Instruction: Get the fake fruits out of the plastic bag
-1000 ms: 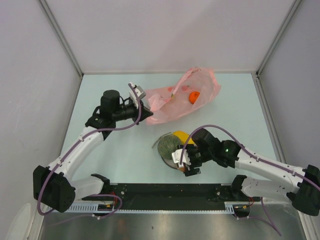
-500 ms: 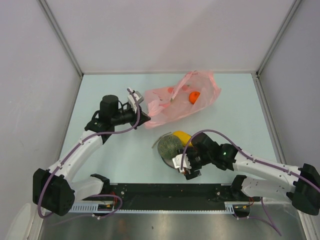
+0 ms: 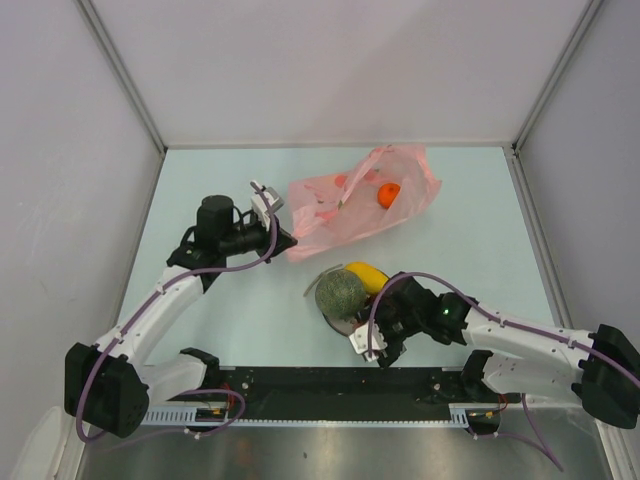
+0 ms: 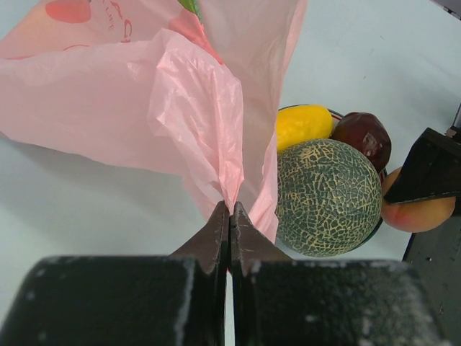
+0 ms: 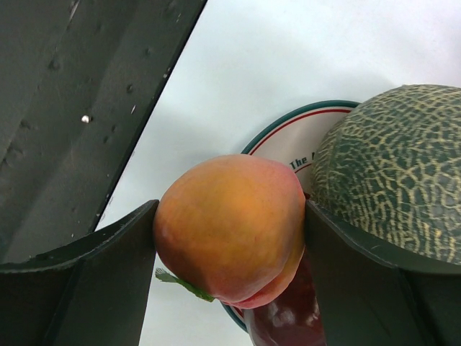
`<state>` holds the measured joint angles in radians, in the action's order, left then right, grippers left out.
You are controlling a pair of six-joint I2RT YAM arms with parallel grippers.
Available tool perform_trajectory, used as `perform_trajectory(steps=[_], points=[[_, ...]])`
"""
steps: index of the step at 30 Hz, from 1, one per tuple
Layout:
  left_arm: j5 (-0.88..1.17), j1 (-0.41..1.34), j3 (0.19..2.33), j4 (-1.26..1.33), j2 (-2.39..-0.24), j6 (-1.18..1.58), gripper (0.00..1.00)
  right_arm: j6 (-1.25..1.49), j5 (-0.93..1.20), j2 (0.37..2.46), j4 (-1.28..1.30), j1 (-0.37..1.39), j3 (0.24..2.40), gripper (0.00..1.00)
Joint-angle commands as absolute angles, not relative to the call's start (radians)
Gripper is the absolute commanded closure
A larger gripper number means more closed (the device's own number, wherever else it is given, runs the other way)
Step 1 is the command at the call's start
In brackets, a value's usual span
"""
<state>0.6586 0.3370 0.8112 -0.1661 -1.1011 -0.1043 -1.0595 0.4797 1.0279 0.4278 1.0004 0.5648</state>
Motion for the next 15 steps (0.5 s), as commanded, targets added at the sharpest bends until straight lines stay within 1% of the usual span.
perform_trajectory(steps=[1,10,11,12,14,15], points=[[0.678,0.33,0.798,-0.137,-1.077,-0.089,1.0,-1.164,0.479,1.017,0.4,1.006,0.554,0.86],[0.681,0.328,0.781,-0.129,-1.072,-0.081,1.0,-1.155,0.46,1.034,0.39,1.005,0.549,0.84],[0.68,0.328,0.781,-0.129,-1.072,-0.08,1.0,-1.154,0.456,1.038,0.39,1.005,0.549,0.82],[0.683,0.328,0.781,-0.127,-1.074,-0.078,1.0,-1.151,0.451,1.042,0.388,1.005,0.549,0.78],[0.683,0.33,0.782,-0.126,-1.075,-0.075,1.0,-1.147,0.443,1.043,0.388,1.003,0.548,0.74],[0.683,0.328,0.781,-0.124,-1.074,-0.075,1.0,-1.144,0.442,1.04,0.39,1.003,0.548,0.7]])
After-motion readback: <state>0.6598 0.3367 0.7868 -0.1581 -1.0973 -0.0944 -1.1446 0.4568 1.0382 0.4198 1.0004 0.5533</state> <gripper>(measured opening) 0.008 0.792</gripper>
